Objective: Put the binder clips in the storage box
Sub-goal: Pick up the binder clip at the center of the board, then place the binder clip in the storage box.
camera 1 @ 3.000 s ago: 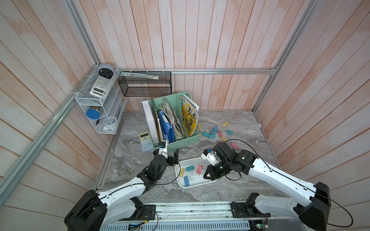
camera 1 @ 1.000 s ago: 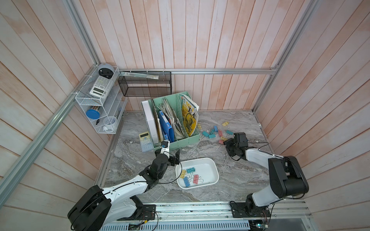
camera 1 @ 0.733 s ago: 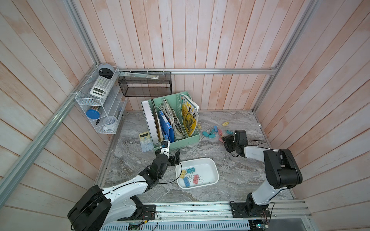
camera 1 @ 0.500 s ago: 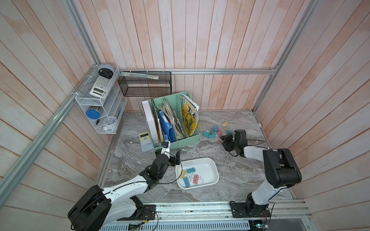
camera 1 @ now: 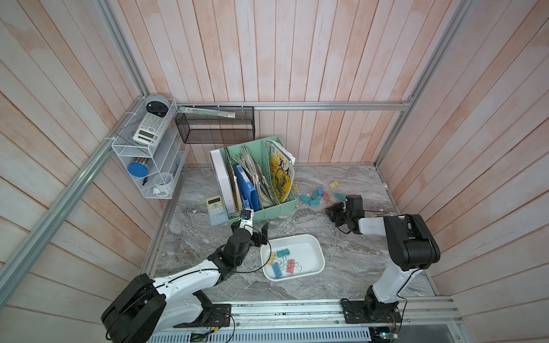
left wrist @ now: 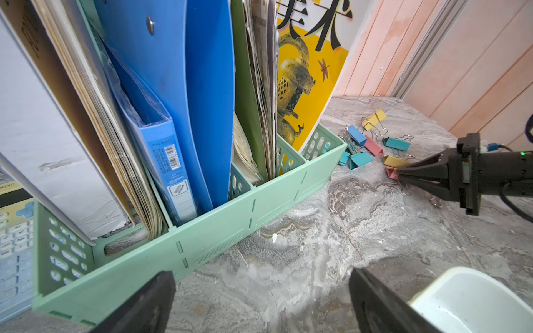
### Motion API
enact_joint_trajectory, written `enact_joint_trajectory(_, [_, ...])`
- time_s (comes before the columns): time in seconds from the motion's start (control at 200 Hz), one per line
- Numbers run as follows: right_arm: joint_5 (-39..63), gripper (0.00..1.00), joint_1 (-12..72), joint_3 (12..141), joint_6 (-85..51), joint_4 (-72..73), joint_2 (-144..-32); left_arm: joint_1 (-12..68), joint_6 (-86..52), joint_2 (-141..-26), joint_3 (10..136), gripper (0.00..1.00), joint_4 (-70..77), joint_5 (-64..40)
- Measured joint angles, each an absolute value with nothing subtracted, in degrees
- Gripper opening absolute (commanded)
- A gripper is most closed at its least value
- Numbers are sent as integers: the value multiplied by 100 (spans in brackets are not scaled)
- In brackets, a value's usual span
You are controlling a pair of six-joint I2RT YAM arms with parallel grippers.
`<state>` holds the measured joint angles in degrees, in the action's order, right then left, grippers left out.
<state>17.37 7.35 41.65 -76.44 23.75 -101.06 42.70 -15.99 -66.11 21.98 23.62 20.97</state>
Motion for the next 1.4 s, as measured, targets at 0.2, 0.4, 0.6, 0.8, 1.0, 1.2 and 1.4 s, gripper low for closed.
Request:
enact_joint_trajectory(0.2, [1938,0,794,3551,-7634,2241,-9205,4311,-1599,-6687,2211,100,2359,2095])
enact_joint_trajectory(0.4, [2062,0,1284,3557,-6759,642,-7295,4338,-1555,-6615,2213,100,2355,2091])
enact_joint_trajectory(0.6, [2655,0,2383,4335,-4915,-1125,-5474,4366,-1472,-6412,2213,100,2357,2091])
enact_joint_trajectory(0.8, [3256,0,3951,4576,-3852,-2464,-5336,4368,-1452,-6329,2209,100,2410,2132])
enact_joint_trajectory(1.0, [3297,0,4678,4611,-3214,-3533,-6510,4370,-1452,-6351,2209,100,2449,2143])
enact_joint_trajectory(1.2, [3201,0,4982,4965,-2877,-3909,-7555,4370,-1446,-6412,2209,100,2447,2143])
enact_joint_trajectory(1.4, [3105,0,5070,5365,-2689,-3903,-8329,4381,-1433,-6412,2209,100,2451,2143])
